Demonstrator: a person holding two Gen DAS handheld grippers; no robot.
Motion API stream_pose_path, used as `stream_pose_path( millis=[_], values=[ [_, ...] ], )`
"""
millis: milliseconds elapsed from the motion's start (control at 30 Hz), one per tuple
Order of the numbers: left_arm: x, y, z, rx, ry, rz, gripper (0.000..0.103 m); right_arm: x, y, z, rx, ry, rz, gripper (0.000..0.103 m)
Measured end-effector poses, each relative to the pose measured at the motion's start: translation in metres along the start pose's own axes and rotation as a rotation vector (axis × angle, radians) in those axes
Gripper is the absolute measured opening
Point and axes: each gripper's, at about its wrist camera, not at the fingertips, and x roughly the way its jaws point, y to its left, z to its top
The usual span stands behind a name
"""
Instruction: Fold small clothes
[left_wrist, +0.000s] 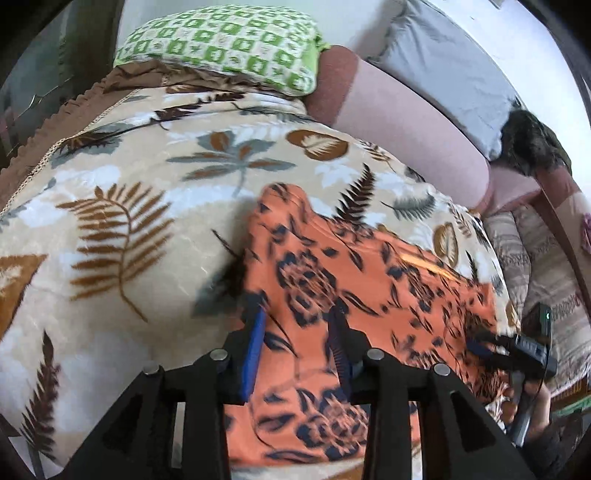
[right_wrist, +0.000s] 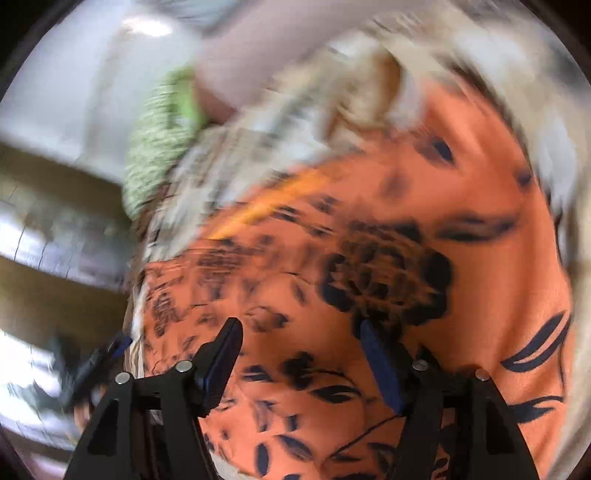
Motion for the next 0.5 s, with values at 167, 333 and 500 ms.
stream_pose_path(
  millis=[167, 333, 500],
  values=[
    [-0.005, -0.032, -0.02, 0.092, -0.01, 0.0, 0.037, -0.02, 0.044, -0.009, -0.155, -0.049, -0.011, 0.07],
    [0.0, -0.059, -0.039, 0.142, -0.011, -0.036, 0.053, -0.017, 0.036, -0.023, -0.117, -0.026, 0.004, 0.07],
    [0.055, -0.054, -0.054, 0.166, 0.167, 0.129, 0.052, -0.012, 0.01, -0.022, -0.013, -0.006, -0.029, 0.07]
  ],
)
